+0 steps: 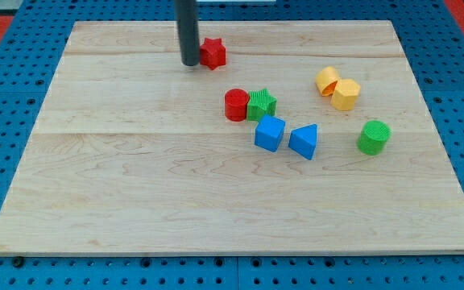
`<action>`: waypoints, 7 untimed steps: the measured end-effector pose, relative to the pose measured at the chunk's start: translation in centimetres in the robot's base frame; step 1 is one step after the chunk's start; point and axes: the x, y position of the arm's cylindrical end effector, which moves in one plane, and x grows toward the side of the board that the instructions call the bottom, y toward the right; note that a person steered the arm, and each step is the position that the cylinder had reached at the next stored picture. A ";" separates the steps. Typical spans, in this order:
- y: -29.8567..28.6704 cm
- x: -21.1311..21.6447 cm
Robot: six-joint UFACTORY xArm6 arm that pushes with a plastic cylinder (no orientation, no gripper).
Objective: Place red circle to the left of red star
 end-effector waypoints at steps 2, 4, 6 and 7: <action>-1.0 14.1; 6.5 14.0; 8.0 13.9; 9.9 13.4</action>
